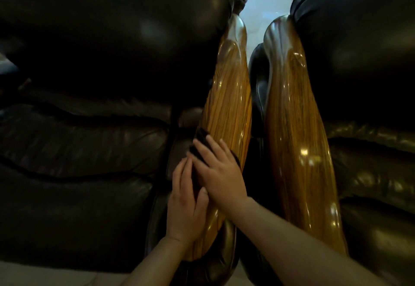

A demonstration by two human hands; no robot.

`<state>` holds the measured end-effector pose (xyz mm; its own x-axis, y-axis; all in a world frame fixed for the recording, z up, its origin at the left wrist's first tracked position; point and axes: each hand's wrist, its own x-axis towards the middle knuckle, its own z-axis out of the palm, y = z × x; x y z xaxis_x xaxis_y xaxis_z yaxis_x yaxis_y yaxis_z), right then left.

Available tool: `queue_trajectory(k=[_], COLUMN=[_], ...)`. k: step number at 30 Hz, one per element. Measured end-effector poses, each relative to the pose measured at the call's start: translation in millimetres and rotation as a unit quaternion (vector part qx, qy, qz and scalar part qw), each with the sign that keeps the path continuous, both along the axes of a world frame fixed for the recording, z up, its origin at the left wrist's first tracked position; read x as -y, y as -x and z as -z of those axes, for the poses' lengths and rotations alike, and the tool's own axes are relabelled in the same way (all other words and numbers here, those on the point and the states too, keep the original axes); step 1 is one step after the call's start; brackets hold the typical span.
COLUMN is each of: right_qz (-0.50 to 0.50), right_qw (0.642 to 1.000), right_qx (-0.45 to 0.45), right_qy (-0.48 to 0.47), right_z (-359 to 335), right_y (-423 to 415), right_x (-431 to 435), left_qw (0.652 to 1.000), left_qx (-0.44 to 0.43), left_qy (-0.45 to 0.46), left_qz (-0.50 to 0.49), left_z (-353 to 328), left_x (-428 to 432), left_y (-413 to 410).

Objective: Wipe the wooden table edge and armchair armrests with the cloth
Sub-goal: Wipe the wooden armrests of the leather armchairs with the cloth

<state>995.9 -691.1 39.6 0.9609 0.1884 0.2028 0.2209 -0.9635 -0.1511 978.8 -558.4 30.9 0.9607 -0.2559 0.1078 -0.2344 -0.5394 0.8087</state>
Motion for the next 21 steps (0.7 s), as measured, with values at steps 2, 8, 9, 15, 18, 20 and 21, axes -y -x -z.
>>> queue_trajectory(k=[2,8,9,15,18,20,21], right_qz=[-0.035,-0.195,-0.226,-0.217,-0.088,-0.043,-0.028], right_qw=[0.999,0.979,0.972,0.962,0.981,0.972,0.965], right_qx=[-0.015,-0.038,-0.035,-0.128,-0.167,-0.184,-0.196], right_qy=[-0.008,0.043,0.056,0.101,-0.054,-0.138,-0.171], right_z=[5.8,24.5,22.6,-39.2,-82.5,-108.5,-120.8], right_y=[23.8,65.0,67.3,44.2,37.0,38.4,41.1], right_x=[-7.0,1.6,5.2,-5.6,-2.8,3.8,5.5], left_qw=[0.999,0.995,0.995,0.981,0.963,0.949,0.943], left_qx=[-0.023,-0.08,-0.08,-0.104,-0.116,-0.122,-0.126], left_qy=[0.029,0.023,0.009,-0.131,-0.218,-0.26,-0.271], left_qz=[-0.021,-0.046,-0.051,-0.094,-0.109,-0.128,-0.145], left_z=[-4.3,-19.5,-24.1,-62.3,-85.1,-101.2,-109.4], left_x=[-4.8,-20.9,-25.3,-49.8,-53.7,-55.8,-57.0], left_y=[5.4,25.5,30.0,69.5,90.5,107.0,116.8])
